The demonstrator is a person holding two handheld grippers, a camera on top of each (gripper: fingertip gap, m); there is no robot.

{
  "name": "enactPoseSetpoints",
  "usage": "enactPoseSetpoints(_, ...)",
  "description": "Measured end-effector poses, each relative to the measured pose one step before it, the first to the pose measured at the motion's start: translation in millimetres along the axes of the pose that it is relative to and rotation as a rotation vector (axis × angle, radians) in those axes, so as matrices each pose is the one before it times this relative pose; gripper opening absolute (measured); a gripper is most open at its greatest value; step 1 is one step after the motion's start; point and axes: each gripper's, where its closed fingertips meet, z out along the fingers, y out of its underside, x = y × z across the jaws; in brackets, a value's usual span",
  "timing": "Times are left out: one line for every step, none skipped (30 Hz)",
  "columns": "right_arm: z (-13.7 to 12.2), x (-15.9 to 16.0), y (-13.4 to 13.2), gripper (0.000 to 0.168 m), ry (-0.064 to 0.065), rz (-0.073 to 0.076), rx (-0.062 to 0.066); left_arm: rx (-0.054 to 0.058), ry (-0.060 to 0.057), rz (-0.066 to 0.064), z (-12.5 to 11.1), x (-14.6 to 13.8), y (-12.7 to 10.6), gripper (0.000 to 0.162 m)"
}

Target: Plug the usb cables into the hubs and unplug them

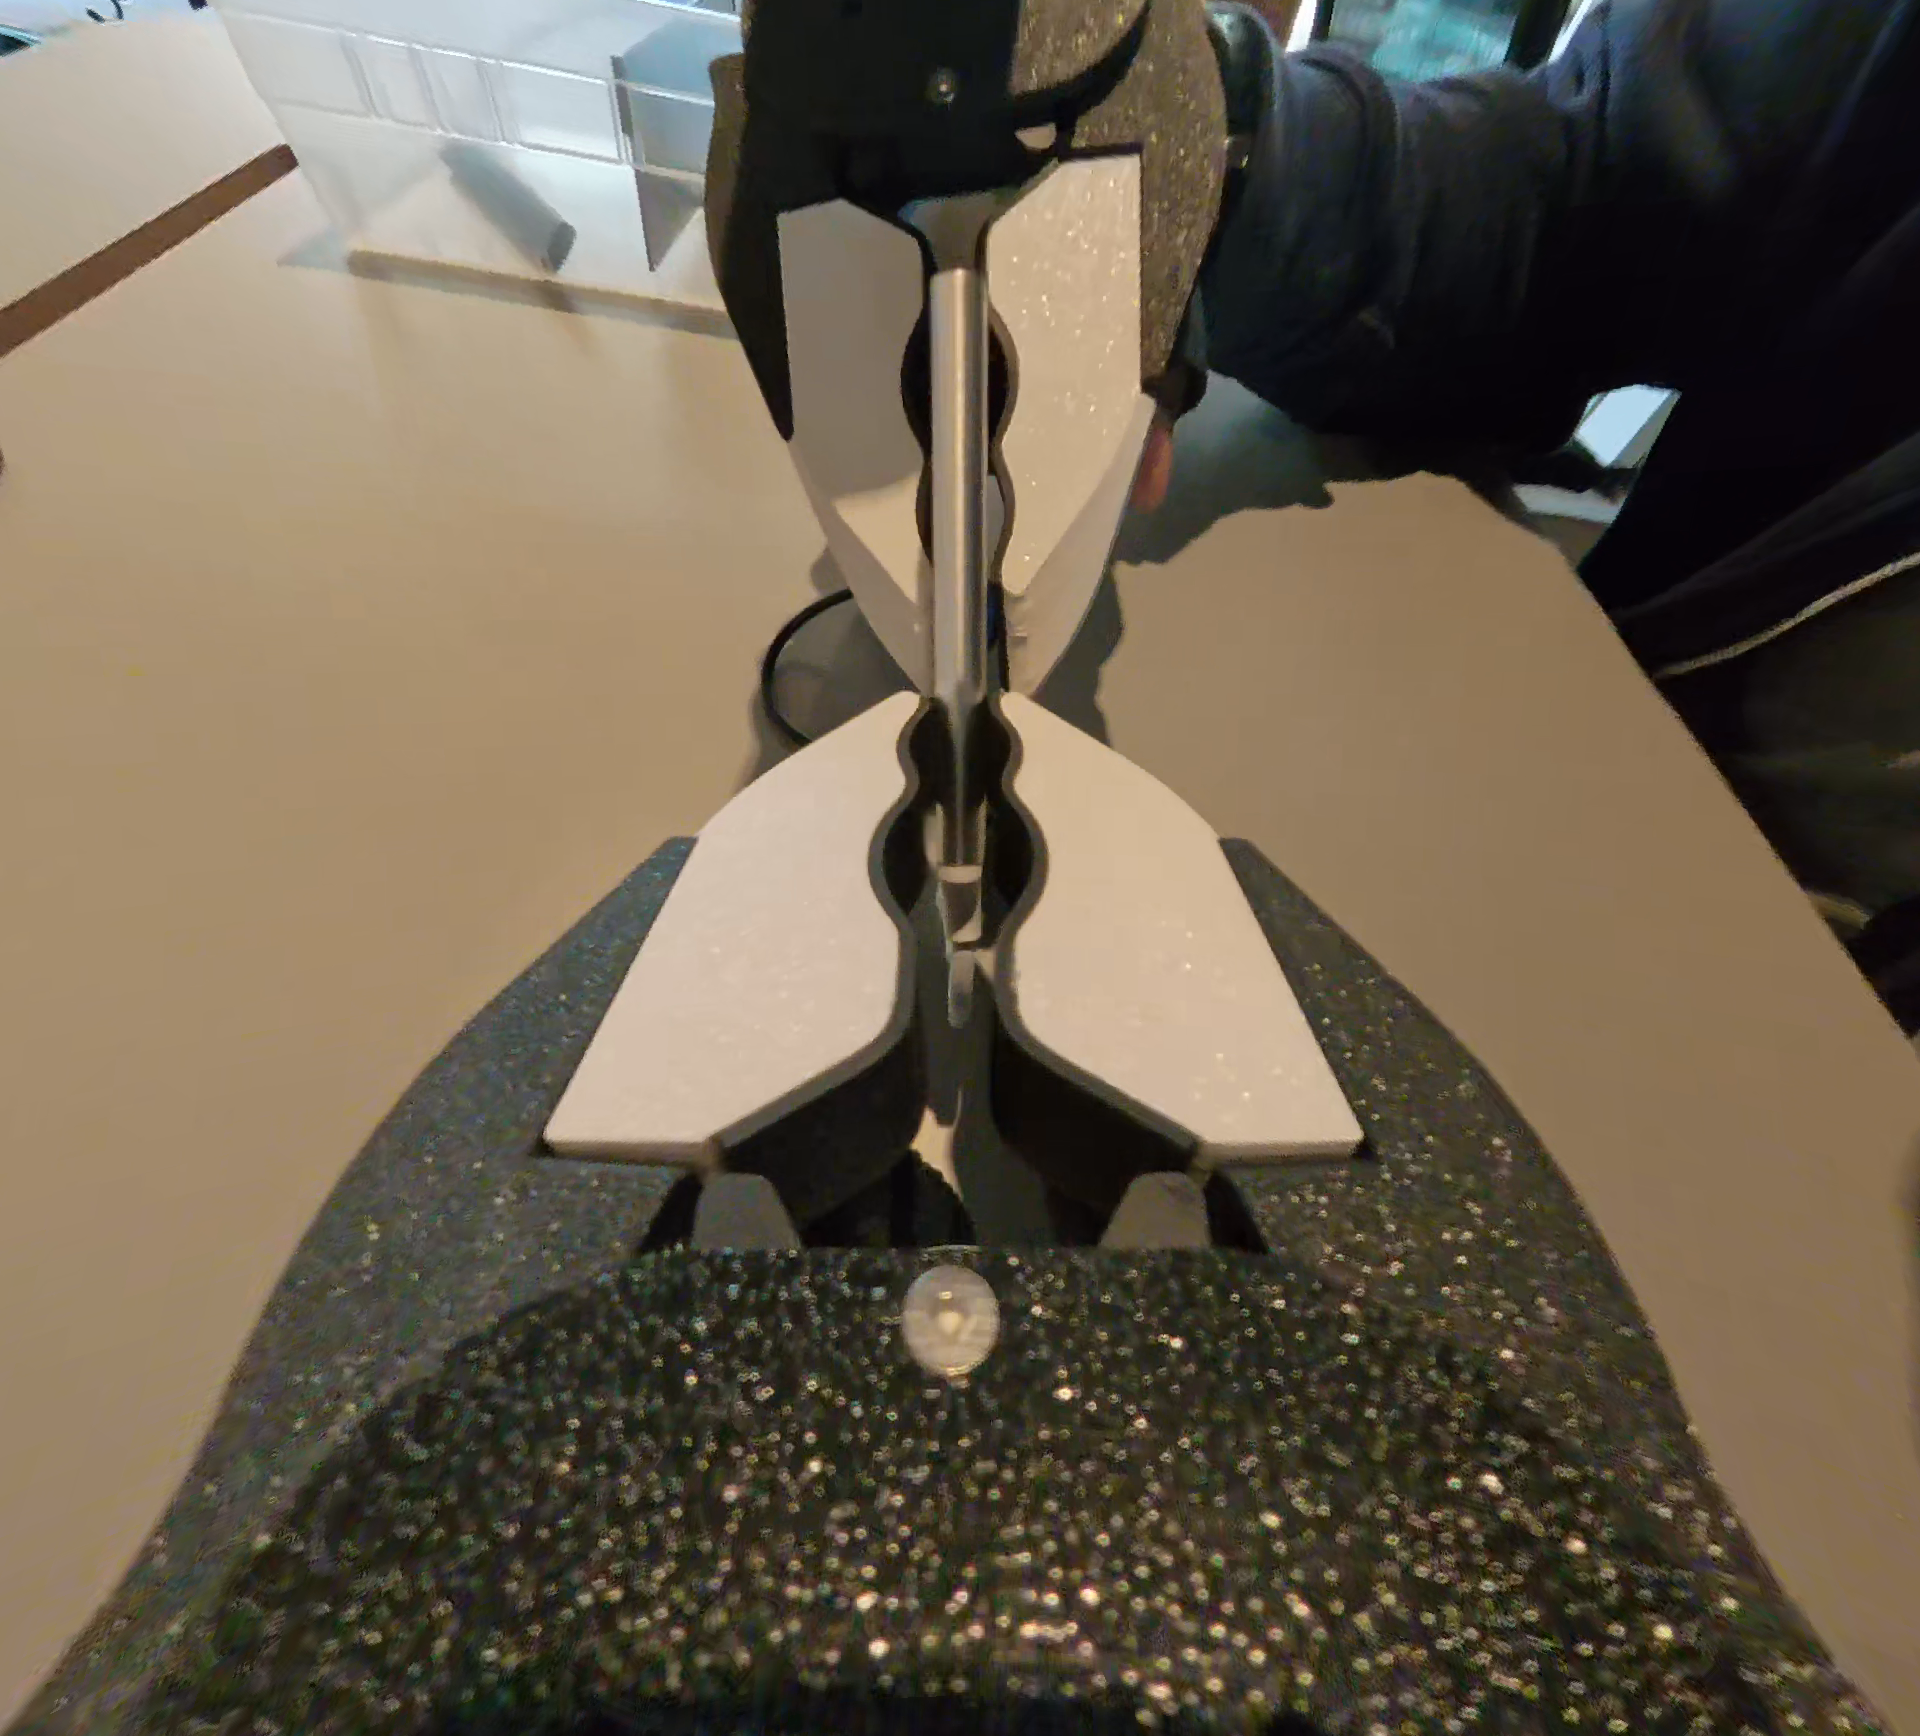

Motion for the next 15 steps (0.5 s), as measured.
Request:
enactPoseSetpoints(-1.18,-0.16,-0.39,0.007,0.0000,-0.0077,0.0009,0.0096,0.0135,-0.0218,0.21,1.18,-1.46,0.008)
enactPoseSetpoints(-0.67,-0.15,0.23,0.008,0.0029,-0.0099,-0.0046,0.0064,0.0134,-0.0221,-0.09,0.87,-0.81,0.008)
enactPoseSetpoints(-0.60,0.72,-0.67,0.008,0.0099,-0.0085,0.0009,0.0161,0.0037,-0.0165,-0.72,-0.44,-1.74,0.007)
enactPoseSetpoints(-1.23,0.75,-3.33,0.008,0.0062,0.0003,0.0194,0.0374,0.0115,-0.0250,-1.91,0.08,-4.52,0.007)
enactPoseSetpoints(-1.88,-0.20,-5.95,0.007,-0.0070,0.0142,0.0398,0.0567,0.0211,-0.0299,-2.99,0.86,-7.09,0.007)
enactPoseSetpoints(-1.82,-0.71,-6.93,0.007,-0.0143,0.0212,0.0483,0.0588,0.0216,-0.0300,-2.80,1.04,-7.49,0.007)
enactPoseSetpoints(-0.82,-0.38,-4.77,0.007,-0.0115,0.0190,0.0346,0.0307,0.0102,-0.0152,-1.42,0.38,-3.58,0.007)
enactPoseSetpoints(-0.17,-0.06,-3.18,0.007,-0.0067,0.0140,0.0264,0.0223,0.0034,-0.0094,-0.93,-0.14,-2.56,0.007)
enactPoseSetpoints(-0.10,0.05,-3.02,0.007,-0.0068,0.0160,0.0273,0.0253,0.0047,-0.0141,-0.81,0.00,-3.05,0.007)
enactPoseSetpoints(0.07,0.31,-1.40,0.007,-0.0038,0.0122,0.0119,0.0094,0.0007,-0.0092,-0.27,-0.30,-0.92,0.008)
enactPoseSetpoints(0.02,0.52,1.71,0.007,0.0049,-0.0090,-0.0158,-0.0127,-0.0005,0.0019,0.37,-0.18,1.81,0.007)
enactPoseSetpoints(-0.36,0.86,3.01,0.007,0.0140,-0.0209,-0.0300,-0.0161,-0.0073,0.0074,0.55,-0.46,1.94,0.007)
enactPoseSetpoints(-0.66,0.54,2.89,0.007,0.0147,-0.0159,-0.0322,-0.0133,-0.0037,0.0038,0.59,-0.12,1.42,0.007)
enactPoseSetpoints(-0.62,0.02,2.28,0.007,0.0130,-0.0160,-0.0272,-0.0103,0.0027,0.0042,0.75,0.69,1.23,0.007)
enactPoseSetpoints(-0.32,-0.34,0.99,0.008,0.0115,-0.0139,-0.0167,0.0033,0.0024,0.0031,0.39,0.69,-0.44,0.007)
